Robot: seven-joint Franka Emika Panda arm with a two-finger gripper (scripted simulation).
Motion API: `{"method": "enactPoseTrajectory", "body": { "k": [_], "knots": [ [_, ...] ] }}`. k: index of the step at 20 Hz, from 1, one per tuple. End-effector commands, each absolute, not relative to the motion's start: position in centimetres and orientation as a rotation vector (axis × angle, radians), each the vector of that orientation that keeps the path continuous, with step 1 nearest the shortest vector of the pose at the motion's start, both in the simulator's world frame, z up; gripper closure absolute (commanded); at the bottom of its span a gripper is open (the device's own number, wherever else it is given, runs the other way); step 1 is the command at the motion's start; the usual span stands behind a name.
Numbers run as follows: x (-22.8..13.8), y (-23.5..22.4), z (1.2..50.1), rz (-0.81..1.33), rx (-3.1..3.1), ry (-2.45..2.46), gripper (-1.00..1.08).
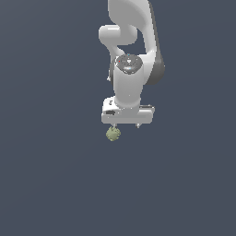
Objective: Pick up the object and move it to a goal position.
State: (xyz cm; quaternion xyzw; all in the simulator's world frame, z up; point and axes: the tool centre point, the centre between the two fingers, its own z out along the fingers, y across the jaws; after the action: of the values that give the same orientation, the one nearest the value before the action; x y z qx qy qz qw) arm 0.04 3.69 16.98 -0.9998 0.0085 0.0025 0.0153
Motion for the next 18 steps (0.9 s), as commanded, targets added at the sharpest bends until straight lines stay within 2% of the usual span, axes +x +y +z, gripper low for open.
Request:
{"method": "enactPoseTrajectory", "body": {
  "k": [1,10,18],
  "knots": [
    [0.0,3.7,17.0,0.008,-3.111,0.026,-0.92],
    [1.0,0.6,18.5,-0.042,-3.109,0.104,-0.92],
    [1.0,0.5,18.3,-0.042,-3.108,0.127,-0.92]
  ]
}}
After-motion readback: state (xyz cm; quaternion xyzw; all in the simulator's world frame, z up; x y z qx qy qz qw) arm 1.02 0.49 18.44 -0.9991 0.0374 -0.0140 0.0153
